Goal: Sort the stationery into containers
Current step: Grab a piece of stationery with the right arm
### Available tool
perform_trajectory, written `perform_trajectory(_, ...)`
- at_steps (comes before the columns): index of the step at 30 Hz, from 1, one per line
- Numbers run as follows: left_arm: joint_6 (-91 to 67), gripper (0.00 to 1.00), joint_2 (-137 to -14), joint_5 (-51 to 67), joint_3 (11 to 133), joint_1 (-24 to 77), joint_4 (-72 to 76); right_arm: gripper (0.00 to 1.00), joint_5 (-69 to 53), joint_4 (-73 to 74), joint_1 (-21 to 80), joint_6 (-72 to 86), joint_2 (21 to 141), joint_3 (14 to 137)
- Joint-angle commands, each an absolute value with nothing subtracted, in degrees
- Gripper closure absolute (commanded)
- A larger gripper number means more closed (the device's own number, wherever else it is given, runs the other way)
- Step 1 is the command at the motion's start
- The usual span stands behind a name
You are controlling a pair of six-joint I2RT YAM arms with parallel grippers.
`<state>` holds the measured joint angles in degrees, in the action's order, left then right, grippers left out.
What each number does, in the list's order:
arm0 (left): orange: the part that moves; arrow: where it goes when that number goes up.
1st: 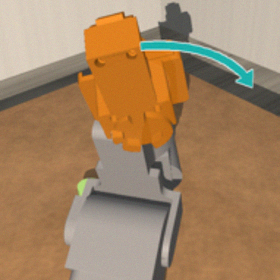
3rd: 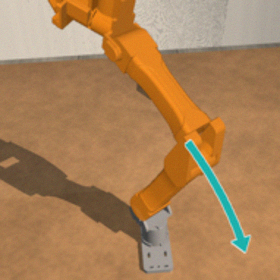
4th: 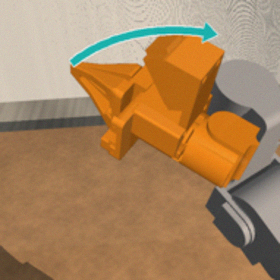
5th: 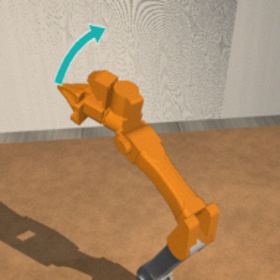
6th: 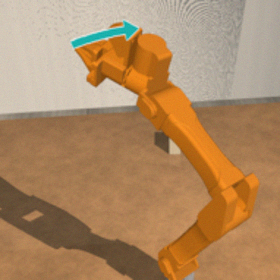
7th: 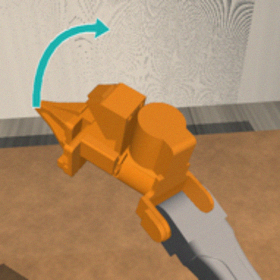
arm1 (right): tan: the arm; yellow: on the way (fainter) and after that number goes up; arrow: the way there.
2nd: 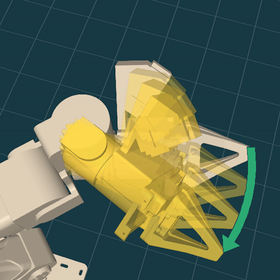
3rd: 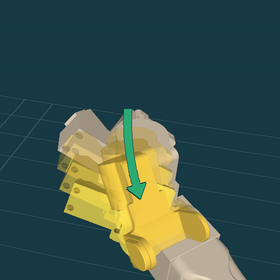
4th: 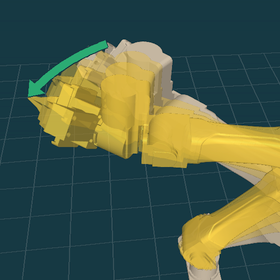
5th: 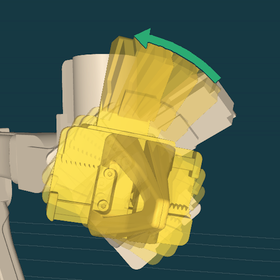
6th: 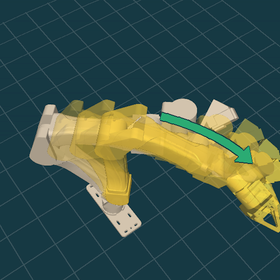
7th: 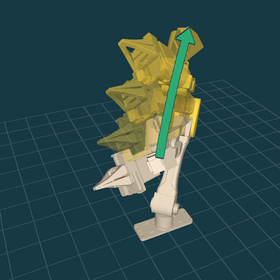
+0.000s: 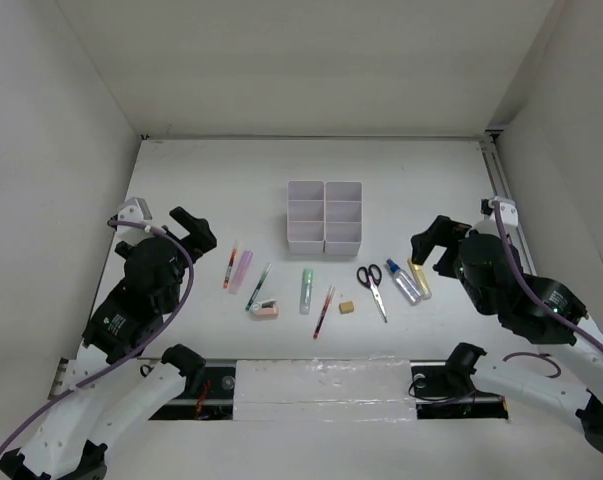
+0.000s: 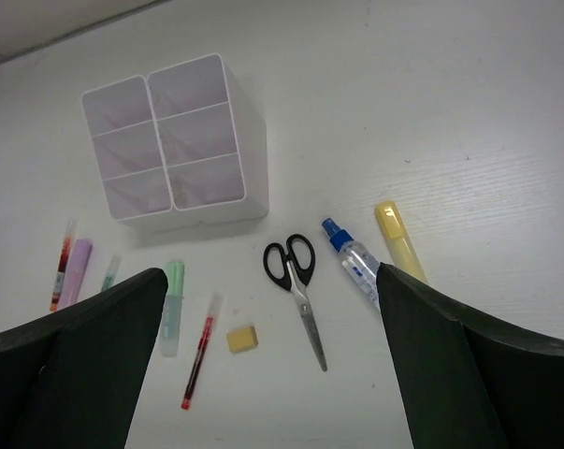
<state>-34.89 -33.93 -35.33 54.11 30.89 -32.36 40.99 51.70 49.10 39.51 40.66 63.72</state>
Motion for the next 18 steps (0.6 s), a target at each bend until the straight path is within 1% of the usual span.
perform_trajectory(1,-34.0,0.0,-34.2,-35.2,54.0,30.8,-30.0,0.0,42.8,52.7,48.8,40.3,41.5,66.4)
perform_trajectory(5,-34.0,0.0,-33.7,-35.2,54.0,30.8,-30.0,0.0,38.2,51.2,48.8,37.7,40.1,65.3)
perform_trajectory(10,-34.0,0.0,-33.1,-35.2,54.0,30.8,-29.4,0.0,38.1,50.6,48.8,37.0,40.1,64.2)
perform_trajectory(13,-34.0,0.0,-32.6,-34.7,54.0,30.8,-29.4,0.0,38.7,50.1,48.1,38.7,43.3,63.6)
perform_trajectory(18,-34.0,0.0,-32.0,-34.2,54.0,30.8,-29.4,0.0,37.5,44.2,45.8,41.5,46.8,57.5)
